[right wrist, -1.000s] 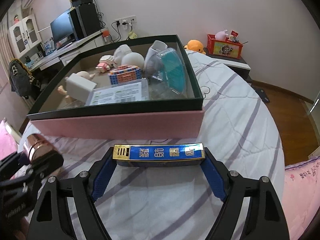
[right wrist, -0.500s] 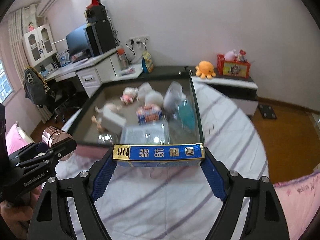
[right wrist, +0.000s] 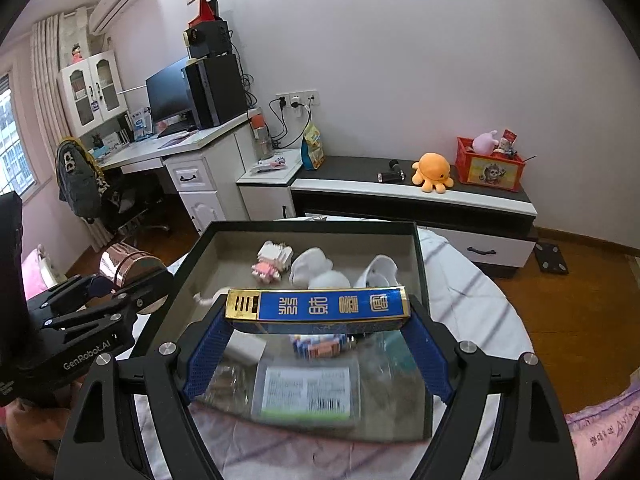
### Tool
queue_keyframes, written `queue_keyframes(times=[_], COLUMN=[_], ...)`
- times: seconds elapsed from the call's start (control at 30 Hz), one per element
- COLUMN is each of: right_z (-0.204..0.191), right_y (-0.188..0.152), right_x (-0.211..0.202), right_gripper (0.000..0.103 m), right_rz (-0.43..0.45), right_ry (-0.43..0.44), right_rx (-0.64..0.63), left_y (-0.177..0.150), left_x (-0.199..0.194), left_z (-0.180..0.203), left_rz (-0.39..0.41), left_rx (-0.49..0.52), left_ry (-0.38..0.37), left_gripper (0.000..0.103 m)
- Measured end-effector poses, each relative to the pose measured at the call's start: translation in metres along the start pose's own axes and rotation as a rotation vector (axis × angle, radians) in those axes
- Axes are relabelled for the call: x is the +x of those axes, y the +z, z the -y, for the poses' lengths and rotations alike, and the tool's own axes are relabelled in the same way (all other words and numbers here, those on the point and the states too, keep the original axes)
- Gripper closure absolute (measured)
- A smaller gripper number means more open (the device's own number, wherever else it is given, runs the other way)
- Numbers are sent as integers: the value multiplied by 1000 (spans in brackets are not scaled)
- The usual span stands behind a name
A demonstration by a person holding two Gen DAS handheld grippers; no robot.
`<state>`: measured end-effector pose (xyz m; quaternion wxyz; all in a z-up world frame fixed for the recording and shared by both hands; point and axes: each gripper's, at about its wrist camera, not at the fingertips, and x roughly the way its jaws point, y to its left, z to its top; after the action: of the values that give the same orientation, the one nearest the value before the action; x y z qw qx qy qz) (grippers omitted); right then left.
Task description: Organize rigid objects
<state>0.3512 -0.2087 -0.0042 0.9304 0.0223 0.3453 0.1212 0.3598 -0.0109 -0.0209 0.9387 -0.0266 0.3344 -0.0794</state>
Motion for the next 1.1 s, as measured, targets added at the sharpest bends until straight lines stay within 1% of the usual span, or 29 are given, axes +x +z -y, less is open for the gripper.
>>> queue_keyframes(times=[0.13,0.23,0.37,0.47,0.5,0.53,0.57,0.63,0.67,0.73,0.77,0.8,0.87,0.93,1.1], right_z=[4,5,4,1,0,-1,-3,-2,-1,1,3,4,4,6,0], right_y=[6,7,4,0,-1,-2,-3,-2,-3,-2,-3,-3,-4,-5,-10], right_x=[25,49,73,83,86,87,87,86,84,82,79,76,68,57,22], right_gripper=[20,20,20,19,19,19,18,17,15,7,0,0,0,0,0], right_rz=[-25,-60,-108,-135,-146,-148,-152,-156,-158,-155,-155,-152,-142,-127,-75], right_ry=[-5,-4,-7,-12,-14,-15,-16,-14,-16,-13,-4,0,13,46,29], right_rx=[1,5,2,-11,-22,-31,-42,-45,-41,-29,-20,-12,12,55,82], left_y=[8,12,12,9,8,7,7,8,8,7,6,6,4,2,-9], left_x=[17,36,62,78,80,81,80,76,72,64,57,52,37,20,-23], left_z=[2,1,0,1,1,2,2,-2,-5,-9,-12,-14,-17,-18,-17], left_rz=[-4,-25,-75,-118,-118,-118,-112,-95,-84,-64,-50,-41,-16,9,48], left_rx=[8,0,3,14,19,29,29,18,11,-1,-10,-14,-21,-24,-34], left_ry=[8,9,5,8,12,24,38,47,56,66,65,64,70,74,84], left_gripper=[47,47,47,46,45,39,37,23,19,7,4,1,0,0,0])
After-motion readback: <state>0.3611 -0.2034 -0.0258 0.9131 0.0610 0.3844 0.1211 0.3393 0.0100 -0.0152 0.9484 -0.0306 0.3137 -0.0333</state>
